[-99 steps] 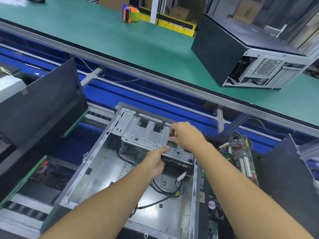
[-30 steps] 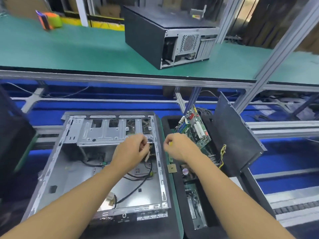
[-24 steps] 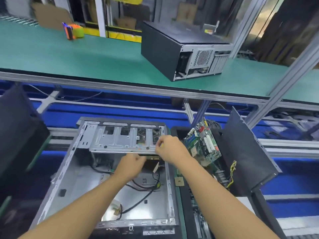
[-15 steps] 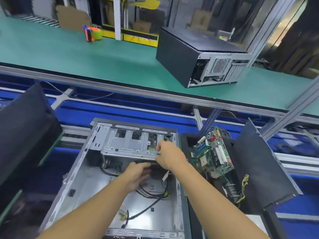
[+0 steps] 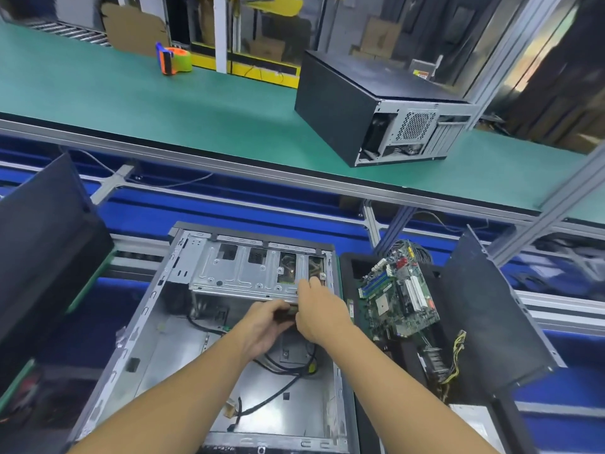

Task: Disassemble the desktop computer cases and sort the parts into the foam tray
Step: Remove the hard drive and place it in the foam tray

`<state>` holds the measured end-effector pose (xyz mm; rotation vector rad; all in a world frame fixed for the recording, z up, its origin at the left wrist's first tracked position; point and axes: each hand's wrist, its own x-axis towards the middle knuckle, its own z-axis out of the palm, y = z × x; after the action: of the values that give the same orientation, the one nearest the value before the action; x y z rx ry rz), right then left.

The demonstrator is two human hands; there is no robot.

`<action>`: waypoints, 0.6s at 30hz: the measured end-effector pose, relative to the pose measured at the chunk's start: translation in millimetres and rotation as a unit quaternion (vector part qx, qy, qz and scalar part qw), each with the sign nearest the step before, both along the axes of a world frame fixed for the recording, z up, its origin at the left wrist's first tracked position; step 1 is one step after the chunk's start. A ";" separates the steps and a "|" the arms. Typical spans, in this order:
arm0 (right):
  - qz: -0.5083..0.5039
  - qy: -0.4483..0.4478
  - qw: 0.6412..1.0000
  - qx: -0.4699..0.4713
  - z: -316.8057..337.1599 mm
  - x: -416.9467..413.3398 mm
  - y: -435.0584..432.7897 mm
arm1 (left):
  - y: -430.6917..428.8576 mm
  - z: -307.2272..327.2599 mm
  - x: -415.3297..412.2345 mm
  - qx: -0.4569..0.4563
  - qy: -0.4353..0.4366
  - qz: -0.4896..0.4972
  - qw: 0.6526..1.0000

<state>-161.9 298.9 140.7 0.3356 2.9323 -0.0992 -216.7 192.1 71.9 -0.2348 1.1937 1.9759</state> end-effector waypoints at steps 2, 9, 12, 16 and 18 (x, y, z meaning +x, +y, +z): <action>0.005 0.017 1.000 0.001 -4.5 4.8 0.7 | 0.9 -0.3 0.9 -0.019 0.003 -0.009 1.000; -0.026 0.076 0.996 -0.049 -7.5 19.7 3.1 | 4.3 -1.4 1.3 -0.005 -0.022 -0.013 1.000; -0.040 0.078 0.994 -0.059 -5.0 26.7 5.1 | 3.4 -3.3 -2.9 -0.028 -0.017 -0.026 0.999; -0.053 0.066 0.993 -0.083 -3.0 31.0 7.1 | -7.8 -5.3 5.7 -0.074 0.003 -0.051 0.996; -0.059 0.058 0.992 -0.099 -2.0 32.0 7.5 | -13.7 -7.4 8.9 -0.087 0.014 -0.046 0.995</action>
<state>-129.9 306.4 138.6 0.4866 2.9809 -0.4363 -207.7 178.3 64.6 -0.2363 1.3716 1.8025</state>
